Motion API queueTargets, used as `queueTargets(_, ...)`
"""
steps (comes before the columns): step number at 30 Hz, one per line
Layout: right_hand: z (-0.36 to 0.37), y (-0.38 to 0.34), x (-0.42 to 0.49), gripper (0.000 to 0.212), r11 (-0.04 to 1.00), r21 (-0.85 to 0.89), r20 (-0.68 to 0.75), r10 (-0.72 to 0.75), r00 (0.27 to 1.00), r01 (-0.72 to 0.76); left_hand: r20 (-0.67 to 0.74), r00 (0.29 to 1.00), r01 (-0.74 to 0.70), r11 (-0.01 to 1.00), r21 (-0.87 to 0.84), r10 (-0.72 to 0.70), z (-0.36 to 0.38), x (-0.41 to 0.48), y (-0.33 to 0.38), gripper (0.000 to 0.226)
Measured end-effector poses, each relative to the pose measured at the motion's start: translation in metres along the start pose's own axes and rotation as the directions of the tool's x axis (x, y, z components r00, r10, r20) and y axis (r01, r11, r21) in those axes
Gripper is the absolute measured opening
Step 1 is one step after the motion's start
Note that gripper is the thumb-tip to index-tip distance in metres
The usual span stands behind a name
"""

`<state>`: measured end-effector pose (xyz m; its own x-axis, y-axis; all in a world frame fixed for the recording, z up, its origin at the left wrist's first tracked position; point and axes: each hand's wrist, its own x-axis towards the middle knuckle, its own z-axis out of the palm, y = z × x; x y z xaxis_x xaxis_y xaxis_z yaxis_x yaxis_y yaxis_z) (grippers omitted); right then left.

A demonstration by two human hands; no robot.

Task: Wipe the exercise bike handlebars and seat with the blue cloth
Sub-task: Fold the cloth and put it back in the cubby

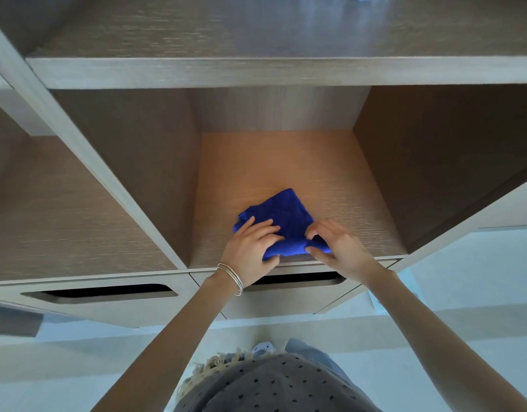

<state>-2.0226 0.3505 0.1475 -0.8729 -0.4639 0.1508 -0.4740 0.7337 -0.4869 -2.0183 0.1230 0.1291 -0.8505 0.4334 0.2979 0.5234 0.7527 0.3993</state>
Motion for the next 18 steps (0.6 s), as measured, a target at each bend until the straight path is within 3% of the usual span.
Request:
queueTargets(3, 0.003, -0.012, 0.007, 0.045, 0.998, -0.061, 0.056, -0.011, 0.998, 0.015, -0.140, 0.990, -0.016, 1.000, 0.011, 0.017, -0.011, 0.003, 0.003, 0.029)
queueTargets(5, 0.005, -0.018, 0.012, 0.037, 0.993, -0.120, 0.022, -0.016, 1.000, 0.019, -0.185, 0.983, 0.005, 1.000, -0.015, -0.008, -0.018, 0.005, 0.008, 0.025)
queueTargets(9, -0.008, -0.026, 0.019, 0.027, 0.989, 0.137, -0.052, 0.058, 0.997, -0.051, -0.115, 0.968, 0.198, 0.962, -0.186, -0.221, -0.043, 0.009, 0.018, 0.030)
queueTargets(12, -0.028, -0.031, 0.026, 0.023, 0.938, 0.341, 0.061, 0.047, 0.997, -0.065, -0.027, 0.950, 0.279, 0.880, -0.385, -0.313, -0.060, 0.010, 0.020, 0.039)
queueTargets(15, -0.047, -0.031, 0.032, 0.015, 0.823, 0.529, 0.311, 0.036, 0.950, -0.204, 0.103, 0.944, 0.317, 0.781, -0.538, -0.312, -0.069, 0.012, 0.020, 0.040)
queueTargets(18, -0.057, -0.022, 0.043, 0.016, 0.748, 0.584, 0.433, 0.043, 0.900, -0.317, 0.156, 0.917, 0.383, 0.702, -0.600, -0.367, -0.066, 0.018, 0.015, 0.031)
